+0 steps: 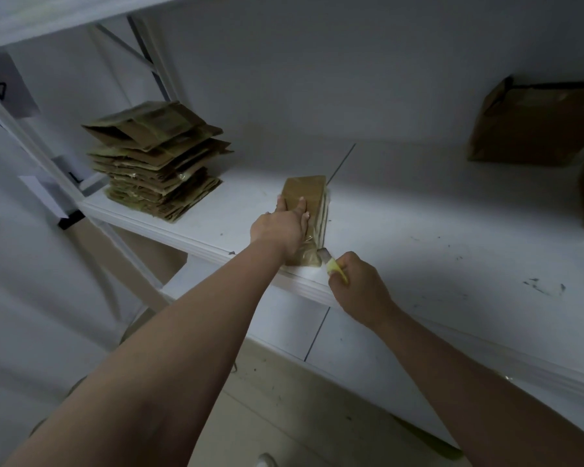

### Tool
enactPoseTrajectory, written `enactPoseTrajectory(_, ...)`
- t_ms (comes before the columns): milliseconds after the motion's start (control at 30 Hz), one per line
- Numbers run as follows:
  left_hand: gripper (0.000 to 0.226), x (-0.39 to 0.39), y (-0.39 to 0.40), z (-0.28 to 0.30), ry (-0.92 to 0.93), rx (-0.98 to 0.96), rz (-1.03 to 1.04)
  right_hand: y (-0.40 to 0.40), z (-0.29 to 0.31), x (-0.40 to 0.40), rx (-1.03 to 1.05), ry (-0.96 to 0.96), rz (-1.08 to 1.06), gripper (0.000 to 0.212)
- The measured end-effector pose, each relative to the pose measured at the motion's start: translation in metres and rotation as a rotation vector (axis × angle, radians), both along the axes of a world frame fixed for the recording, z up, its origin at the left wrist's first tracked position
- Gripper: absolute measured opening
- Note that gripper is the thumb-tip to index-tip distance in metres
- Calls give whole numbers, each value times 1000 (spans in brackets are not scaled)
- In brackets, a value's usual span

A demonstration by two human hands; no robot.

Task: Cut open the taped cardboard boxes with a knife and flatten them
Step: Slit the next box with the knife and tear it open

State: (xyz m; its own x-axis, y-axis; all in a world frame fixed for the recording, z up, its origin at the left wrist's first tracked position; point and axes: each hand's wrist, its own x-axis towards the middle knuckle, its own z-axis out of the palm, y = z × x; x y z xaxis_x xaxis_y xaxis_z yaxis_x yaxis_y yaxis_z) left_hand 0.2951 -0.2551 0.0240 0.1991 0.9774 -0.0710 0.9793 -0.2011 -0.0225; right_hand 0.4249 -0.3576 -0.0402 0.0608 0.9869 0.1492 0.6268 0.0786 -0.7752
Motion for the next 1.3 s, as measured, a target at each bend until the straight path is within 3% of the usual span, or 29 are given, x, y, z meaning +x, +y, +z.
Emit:
enactPoseTrajectory(133, 50, 2, -2, 0, 9, 3, 0, -11, -3, 0, 160, -236, 60, 8)
enactPoseTrajectory(300, 50, 3, -2, 2, 22, 6, -2, -4, -5, -3, 296, -430, -48, 13)
enactPoseTrajectory(433, 51, 3, 0, 0, 32, 2, -9, -5, -5, -12, 247, -678, -101, 51)
enactPoseTrajectory(567, 51, 2, 2, 0, 41, -5, -19, -5, -13, -11, 268, -706, -43, 67)
enactPoseTrajectory(767, 56, 0, 5, 2, -59, -62, 2, 0, -4, -13, 208, -757, 40, 46)
enactPoseTrajectory(900, 76, 2, 2, 5, -164, -145, 27, -3, -4, 6, 154, -498, 100, 11)
enactPoseTrajectory(1067, 64, -17, 8, 20, -191, -237, -147, 3, -8, 20, 49, 195, -89, 7)
enactPoseTrajectory(1167, 70, -44, 13, 24, -200, -190, -205, 5, -9, 23, 55, 213, -192, 9)
enactPoseTrajectory(1300, 70, -56, 8, 9, -397, -126, -165, 13, -5, 36, 32, -78, -263, 18)
